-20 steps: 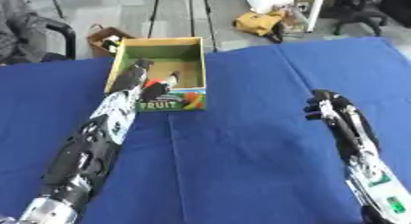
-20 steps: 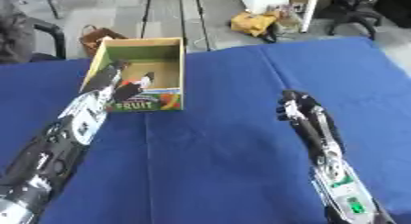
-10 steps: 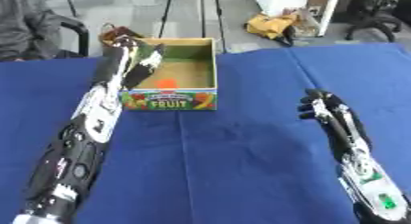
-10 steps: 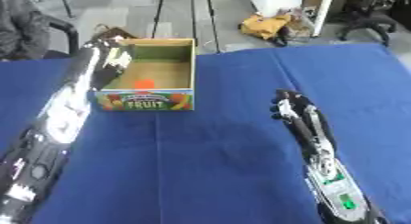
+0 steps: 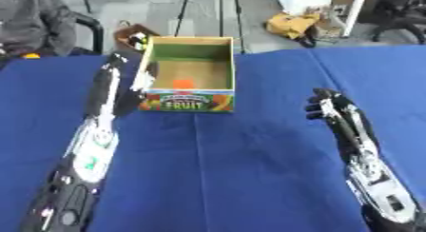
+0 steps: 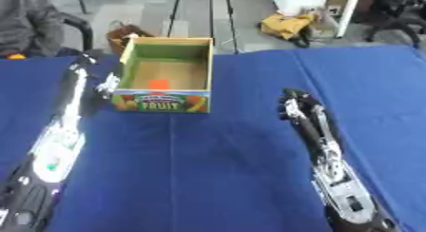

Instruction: Pick up objects on the table and place them in the box.

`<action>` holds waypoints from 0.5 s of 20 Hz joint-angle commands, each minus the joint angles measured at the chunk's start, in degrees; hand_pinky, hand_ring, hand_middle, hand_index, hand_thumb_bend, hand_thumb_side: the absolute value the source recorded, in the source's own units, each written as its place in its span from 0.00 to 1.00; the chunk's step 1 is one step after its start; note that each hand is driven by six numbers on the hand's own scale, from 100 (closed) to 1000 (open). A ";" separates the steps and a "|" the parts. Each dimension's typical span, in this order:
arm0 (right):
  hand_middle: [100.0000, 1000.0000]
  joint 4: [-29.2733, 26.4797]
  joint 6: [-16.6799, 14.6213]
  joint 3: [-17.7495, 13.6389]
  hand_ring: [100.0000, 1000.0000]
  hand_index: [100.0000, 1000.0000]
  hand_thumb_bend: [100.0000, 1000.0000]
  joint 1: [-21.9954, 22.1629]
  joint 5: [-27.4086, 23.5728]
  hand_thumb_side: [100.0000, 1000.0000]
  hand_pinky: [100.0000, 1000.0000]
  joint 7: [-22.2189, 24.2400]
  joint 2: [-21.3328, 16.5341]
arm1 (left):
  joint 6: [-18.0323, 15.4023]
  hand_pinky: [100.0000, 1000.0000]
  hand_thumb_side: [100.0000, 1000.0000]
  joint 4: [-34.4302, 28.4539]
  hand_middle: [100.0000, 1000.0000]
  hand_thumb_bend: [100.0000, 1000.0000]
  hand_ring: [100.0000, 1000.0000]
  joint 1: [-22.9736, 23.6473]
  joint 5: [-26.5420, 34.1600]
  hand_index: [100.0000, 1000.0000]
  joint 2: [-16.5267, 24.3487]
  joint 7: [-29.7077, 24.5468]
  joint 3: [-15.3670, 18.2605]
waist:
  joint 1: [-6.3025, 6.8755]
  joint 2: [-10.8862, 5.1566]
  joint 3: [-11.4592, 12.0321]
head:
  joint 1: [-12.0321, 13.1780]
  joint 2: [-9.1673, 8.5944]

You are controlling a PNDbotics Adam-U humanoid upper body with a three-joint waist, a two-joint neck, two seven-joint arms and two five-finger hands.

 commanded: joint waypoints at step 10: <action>0.65 -2.74 -1.68 -0.52 0.67 0.76 0.00 -0.05 -0.41 0.71 0.59 0.00 -0.94 | -0.72 0.66 1.00 -14.23 0.87 0.55 0.86 13.47 11.14 0.84 -1.09 -1.26 -3.62 | -0.01 -0.34 -0.80 | 1.53 2.63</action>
